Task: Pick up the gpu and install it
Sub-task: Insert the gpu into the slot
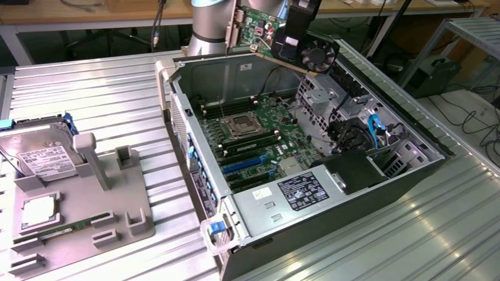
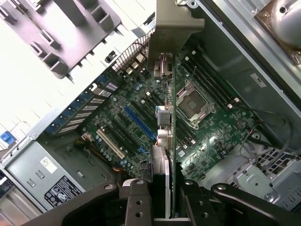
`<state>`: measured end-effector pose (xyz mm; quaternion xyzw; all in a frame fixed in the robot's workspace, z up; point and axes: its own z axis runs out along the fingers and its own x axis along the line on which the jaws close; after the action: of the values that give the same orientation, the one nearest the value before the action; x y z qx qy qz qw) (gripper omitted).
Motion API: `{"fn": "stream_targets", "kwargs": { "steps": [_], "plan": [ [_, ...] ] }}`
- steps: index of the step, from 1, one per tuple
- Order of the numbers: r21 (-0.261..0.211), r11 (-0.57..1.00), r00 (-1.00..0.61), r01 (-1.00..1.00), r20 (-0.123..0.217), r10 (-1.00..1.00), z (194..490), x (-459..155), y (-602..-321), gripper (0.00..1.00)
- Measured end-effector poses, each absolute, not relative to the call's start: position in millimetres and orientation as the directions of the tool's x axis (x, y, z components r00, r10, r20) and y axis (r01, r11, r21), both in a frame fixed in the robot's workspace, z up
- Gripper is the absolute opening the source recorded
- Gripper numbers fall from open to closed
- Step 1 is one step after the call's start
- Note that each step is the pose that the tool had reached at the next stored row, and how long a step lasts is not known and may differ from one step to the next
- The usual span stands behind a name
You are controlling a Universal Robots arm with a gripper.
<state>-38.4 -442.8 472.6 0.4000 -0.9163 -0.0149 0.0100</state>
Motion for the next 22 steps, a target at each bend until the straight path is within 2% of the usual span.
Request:
{"fn": "stream_targets", "kwargs": {
  "steps": [22],
  "plan": [
    [0.035, 0.573, -0.573, -0.819, 0.007, -0.82, 472.6, -38.4, -442.8, 0.28]
  ]
}}
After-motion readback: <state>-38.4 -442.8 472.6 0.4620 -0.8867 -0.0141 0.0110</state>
